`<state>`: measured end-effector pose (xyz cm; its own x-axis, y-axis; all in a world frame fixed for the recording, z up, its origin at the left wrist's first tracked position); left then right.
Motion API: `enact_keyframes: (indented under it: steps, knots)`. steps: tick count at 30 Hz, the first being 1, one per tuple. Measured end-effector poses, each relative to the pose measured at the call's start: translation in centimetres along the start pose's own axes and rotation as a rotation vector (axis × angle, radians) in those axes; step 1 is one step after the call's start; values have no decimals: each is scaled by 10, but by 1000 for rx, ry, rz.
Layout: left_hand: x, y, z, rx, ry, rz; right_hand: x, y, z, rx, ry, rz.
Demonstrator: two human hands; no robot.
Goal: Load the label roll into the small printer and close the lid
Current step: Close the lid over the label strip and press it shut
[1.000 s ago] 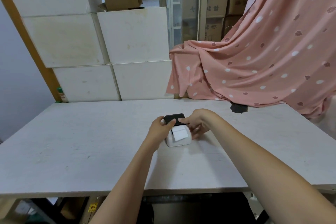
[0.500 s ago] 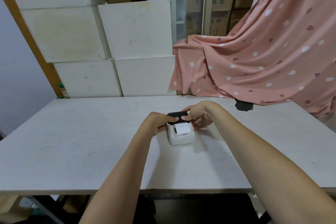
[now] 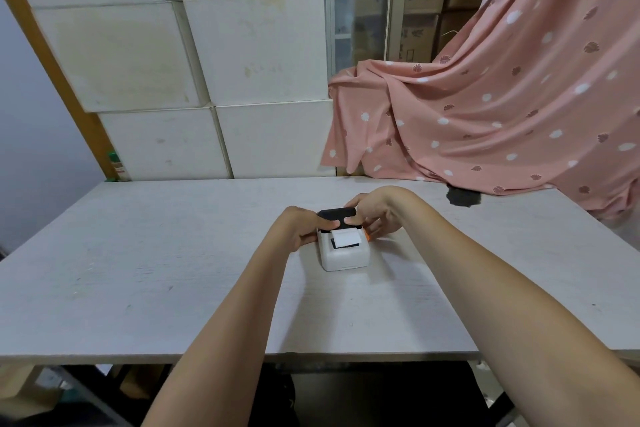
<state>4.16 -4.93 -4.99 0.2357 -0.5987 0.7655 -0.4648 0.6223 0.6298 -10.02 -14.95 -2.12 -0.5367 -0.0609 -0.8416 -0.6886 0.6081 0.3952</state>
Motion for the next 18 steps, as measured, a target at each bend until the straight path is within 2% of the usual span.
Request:
enact_keyframes:
  steps: [3, 7, 9, 12, 18]
  knots:
    - [-12, 1, 1, 1, 68, 71, 4, 1, 4, 33, -59, -19]
    - [-31, 12, -5, -25, 253, 124, 20, 14, 9, 186, -90, -165]
    - [-40, 16, -7, -63, 228, 157, 37, 23, 10, 271, -180, -210]
    - [-47, 32, -1, -142, 151, 238, 53, 33, 18, 275, -236, -277]
    - [-64, 44, 10, -67, 151, 311, 62, 54, 40, 329, -310, -374]
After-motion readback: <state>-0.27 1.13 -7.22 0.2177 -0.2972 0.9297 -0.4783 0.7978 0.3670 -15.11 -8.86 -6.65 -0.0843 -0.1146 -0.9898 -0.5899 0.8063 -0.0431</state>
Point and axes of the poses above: each hand's wrist, its own y-axis away from the middle knuckle, its own z-axis out of the palm, x = y × z, the point moved 4 cm from there along -y, towards the middle knuckle, and after that the axes turned 15 degrees about -z, right-handed, at the moved point
